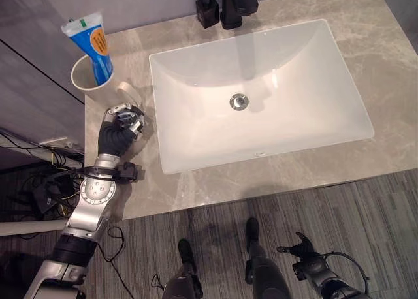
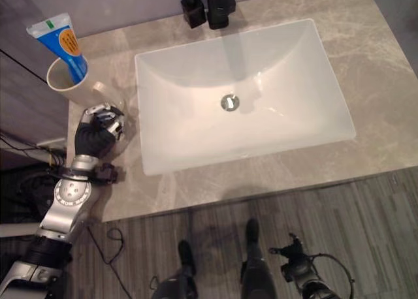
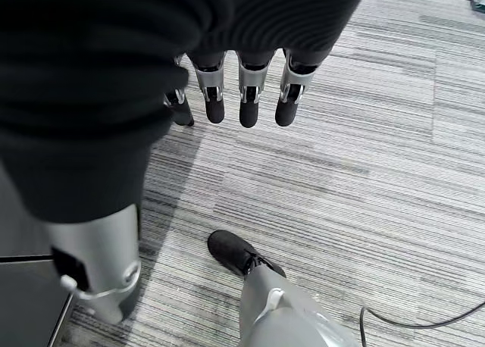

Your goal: Put brush and paste in cup on sink, flatten towel.

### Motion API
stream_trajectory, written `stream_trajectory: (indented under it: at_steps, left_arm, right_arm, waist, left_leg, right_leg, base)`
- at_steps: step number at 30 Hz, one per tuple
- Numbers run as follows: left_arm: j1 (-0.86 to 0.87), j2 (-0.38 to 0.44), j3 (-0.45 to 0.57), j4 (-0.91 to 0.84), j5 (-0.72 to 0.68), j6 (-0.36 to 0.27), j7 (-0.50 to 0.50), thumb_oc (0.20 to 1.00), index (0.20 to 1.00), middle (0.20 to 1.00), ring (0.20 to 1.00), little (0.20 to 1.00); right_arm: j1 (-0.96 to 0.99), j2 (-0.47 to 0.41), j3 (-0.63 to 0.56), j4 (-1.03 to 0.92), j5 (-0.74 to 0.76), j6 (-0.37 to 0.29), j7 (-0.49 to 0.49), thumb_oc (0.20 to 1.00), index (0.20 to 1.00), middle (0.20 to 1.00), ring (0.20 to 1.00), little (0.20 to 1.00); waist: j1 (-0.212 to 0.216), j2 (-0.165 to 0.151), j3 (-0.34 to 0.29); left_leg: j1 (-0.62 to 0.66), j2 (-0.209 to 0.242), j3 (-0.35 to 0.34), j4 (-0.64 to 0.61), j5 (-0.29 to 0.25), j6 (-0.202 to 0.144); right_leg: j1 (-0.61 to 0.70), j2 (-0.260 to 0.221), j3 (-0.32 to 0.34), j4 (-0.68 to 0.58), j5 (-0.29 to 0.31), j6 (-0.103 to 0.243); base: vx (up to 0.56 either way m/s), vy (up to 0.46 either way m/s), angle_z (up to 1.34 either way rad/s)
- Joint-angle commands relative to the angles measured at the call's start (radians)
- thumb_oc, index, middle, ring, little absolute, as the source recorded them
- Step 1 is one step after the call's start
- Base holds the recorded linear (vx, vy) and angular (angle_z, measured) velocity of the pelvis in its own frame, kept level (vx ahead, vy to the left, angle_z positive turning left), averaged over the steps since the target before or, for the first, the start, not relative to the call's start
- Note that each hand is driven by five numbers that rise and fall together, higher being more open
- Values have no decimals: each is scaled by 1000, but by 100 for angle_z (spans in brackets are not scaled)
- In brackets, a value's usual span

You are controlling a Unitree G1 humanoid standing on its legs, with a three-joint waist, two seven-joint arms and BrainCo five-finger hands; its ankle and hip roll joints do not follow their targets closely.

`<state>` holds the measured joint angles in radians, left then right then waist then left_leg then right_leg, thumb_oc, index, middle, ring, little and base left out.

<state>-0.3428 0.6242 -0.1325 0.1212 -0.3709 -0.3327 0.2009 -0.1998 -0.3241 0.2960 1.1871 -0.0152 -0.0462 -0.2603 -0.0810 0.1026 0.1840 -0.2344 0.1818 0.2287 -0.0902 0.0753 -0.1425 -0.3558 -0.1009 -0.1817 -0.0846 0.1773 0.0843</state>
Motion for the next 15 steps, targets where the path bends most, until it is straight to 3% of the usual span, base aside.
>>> stream_trajectory:
  at_steps: [1, 7, 15]
  left_arm:
    - [-79, 46, 5, 102, 33, -15, 46, 200, 200, 200, 200, 200]
    - [-152, 36, -26, 138, 14, -23, 73, 200, 200, 200, 200, 200]
    - [36, 23, 34, 6, 5, -21, 3, 200, 200, 200, 200, 200]
  right_arm:
    - [-28, 11, 21, -31, 10, -21, -19, 1000, 1000, 1000, 1000, 1000]
    - [-41, 21, 38, -32, 15, -22, -24, 1000, 1000, 1000, 1000, 1000]
    - [-30, 21, 23, -26, 14, -17, -15, 1000, 1000, 1000, 1000, 1000]
  waist:
    - [-22, -18, 48]
    - [-29, -23, 52]
    - [-9, -19, 49]
  left_leg:
    - [47, 11, -28, 3, 66, -22]
    - [50, 11, -33, 3, 60, -20]
    - [57, 2, -39, 3, 47, -12]
  right_leg:
    - [-8, -24, 42, 163, -116, 56]
    - [-8, -27, 37, 176, -120, 56]
    - [-3, -36, 38, 180, -124, 56]
  base:
    - [45, 1, 0]
    - [5, 1, 0]
    - [7, 8, 0]
